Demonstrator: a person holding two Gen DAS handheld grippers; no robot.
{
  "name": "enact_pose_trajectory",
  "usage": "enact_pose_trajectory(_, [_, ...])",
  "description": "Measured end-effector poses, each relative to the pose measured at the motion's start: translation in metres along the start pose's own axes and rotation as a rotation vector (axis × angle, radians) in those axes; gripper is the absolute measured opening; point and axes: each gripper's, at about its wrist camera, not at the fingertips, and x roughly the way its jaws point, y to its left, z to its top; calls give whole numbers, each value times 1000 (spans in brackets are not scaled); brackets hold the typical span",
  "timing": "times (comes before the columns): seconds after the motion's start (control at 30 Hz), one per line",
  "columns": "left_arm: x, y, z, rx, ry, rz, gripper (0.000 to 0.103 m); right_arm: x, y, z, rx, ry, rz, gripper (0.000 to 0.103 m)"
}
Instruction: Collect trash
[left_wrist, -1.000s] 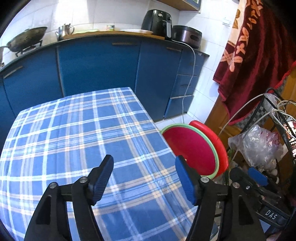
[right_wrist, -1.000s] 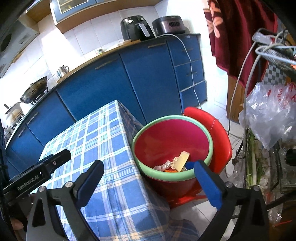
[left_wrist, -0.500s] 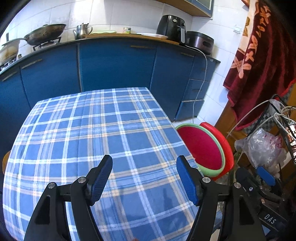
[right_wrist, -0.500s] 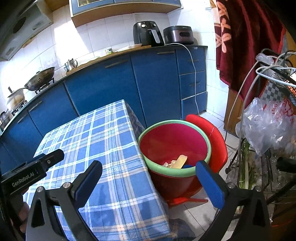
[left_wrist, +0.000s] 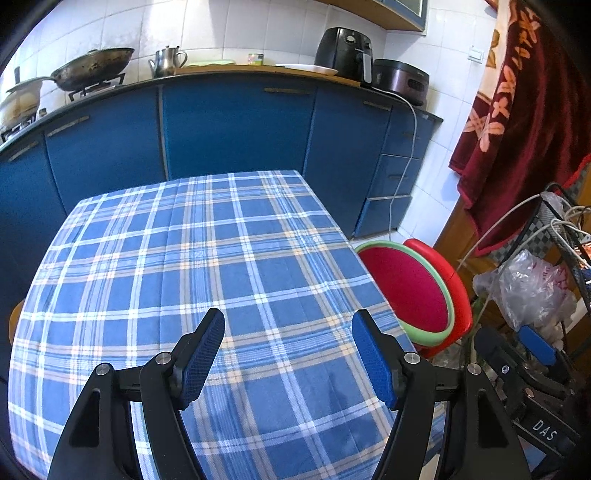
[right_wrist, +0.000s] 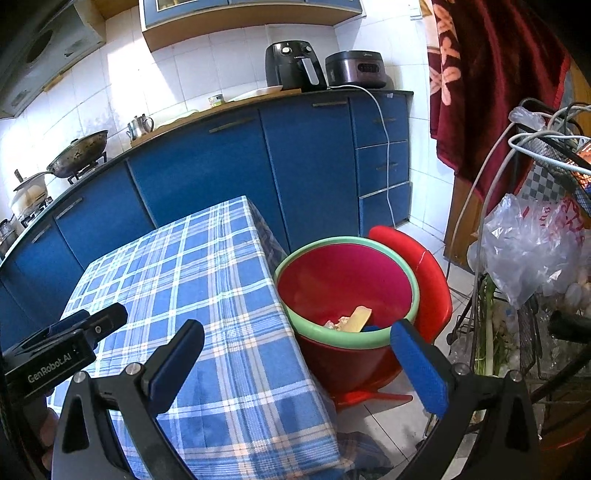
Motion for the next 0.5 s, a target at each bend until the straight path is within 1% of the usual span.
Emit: enact_pose_trajectory(0.5, [0,0,0,-2,-1,0,73,0,0,-1,1,2,1,103])
